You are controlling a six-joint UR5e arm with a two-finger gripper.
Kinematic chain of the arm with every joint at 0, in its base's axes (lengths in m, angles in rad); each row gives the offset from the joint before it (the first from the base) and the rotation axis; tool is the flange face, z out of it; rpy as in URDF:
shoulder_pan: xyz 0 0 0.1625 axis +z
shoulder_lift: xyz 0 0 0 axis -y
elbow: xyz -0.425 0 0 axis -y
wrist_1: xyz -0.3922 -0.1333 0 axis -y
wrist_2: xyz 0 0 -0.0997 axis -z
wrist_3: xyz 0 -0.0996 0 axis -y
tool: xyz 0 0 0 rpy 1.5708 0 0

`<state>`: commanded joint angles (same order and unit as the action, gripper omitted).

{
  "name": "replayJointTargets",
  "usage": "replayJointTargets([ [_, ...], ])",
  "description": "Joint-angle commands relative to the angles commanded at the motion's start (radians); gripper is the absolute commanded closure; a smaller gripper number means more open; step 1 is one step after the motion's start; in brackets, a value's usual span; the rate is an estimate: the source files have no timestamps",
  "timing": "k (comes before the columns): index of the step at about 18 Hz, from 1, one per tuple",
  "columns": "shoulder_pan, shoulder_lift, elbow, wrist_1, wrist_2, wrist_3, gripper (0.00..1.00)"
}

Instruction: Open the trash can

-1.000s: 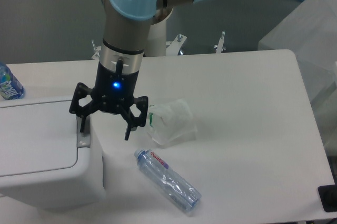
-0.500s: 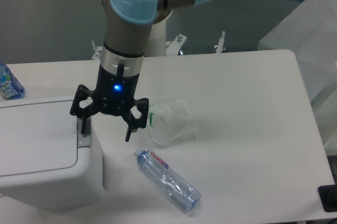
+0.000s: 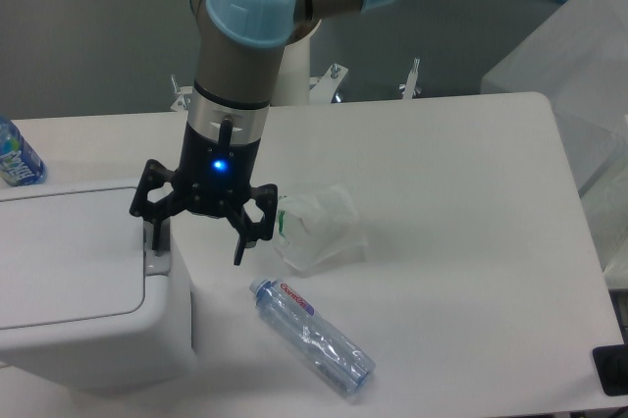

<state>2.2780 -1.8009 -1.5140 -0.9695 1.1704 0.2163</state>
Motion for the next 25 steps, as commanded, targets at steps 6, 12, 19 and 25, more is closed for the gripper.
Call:
replayJointTargets([
  [6,0.000,0.003,0.005,-0.002,-0.008,-0.009,0.00],
  [12,0.011,0.028,0.043,0.014,-0.018,-0.018,0.00],
  [19,0.075,0.026,0.124,0.011,0.017,0.055,0.00],
  [25,0.095,0.023,0.104,-0.044,0.242,0.271,0.00],
])
